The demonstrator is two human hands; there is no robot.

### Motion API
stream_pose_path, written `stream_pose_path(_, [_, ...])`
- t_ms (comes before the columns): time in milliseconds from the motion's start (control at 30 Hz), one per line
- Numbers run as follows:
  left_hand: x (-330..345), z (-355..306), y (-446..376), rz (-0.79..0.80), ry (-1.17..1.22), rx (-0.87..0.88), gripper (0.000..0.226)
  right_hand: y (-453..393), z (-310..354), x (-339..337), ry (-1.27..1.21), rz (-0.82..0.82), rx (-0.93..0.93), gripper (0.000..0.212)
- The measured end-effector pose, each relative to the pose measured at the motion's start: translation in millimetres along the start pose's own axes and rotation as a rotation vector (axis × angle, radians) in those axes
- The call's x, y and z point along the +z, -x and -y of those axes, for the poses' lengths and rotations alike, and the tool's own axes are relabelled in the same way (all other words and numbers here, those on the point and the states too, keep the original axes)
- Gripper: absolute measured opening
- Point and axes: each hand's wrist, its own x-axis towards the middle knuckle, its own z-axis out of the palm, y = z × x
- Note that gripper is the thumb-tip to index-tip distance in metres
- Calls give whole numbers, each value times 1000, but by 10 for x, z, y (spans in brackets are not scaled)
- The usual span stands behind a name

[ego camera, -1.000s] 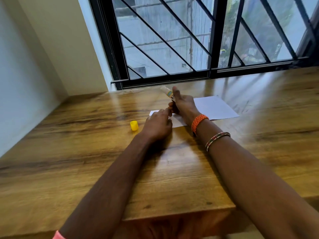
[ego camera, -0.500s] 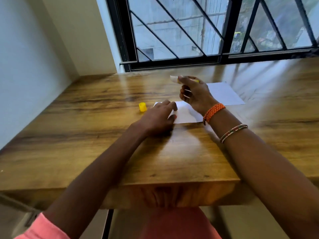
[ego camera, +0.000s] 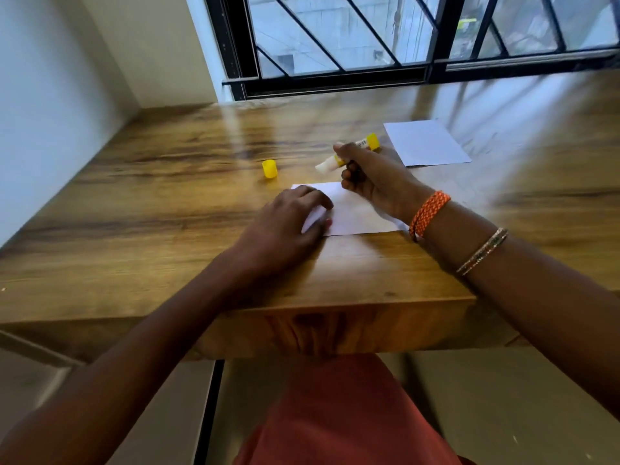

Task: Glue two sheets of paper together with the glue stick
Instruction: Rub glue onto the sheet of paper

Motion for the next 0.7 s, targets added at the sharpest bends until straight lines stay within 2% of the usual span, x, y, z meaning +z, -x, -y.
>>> stream_pose_path(100, [-77,116,78,-32,2,-55,37,30,35,-19,23,23,-7,9])
stream_pose_path(233, [-120,186,135,-19,-14,-91,41,39,121,10,186,67,-8,25])
stream_pose_path(400, [-56,155,181,-109,-67,-147,43,62,190,135,532,71,-197,23])
stream_pose_path(500, [-54,189,188,-127,-53,-172,41,52,198,186,696,142,-320,20])
stream_pose_path(700, [-45,192,187,-147,-39,-163,40,14,202,218,988,218,-420,20])
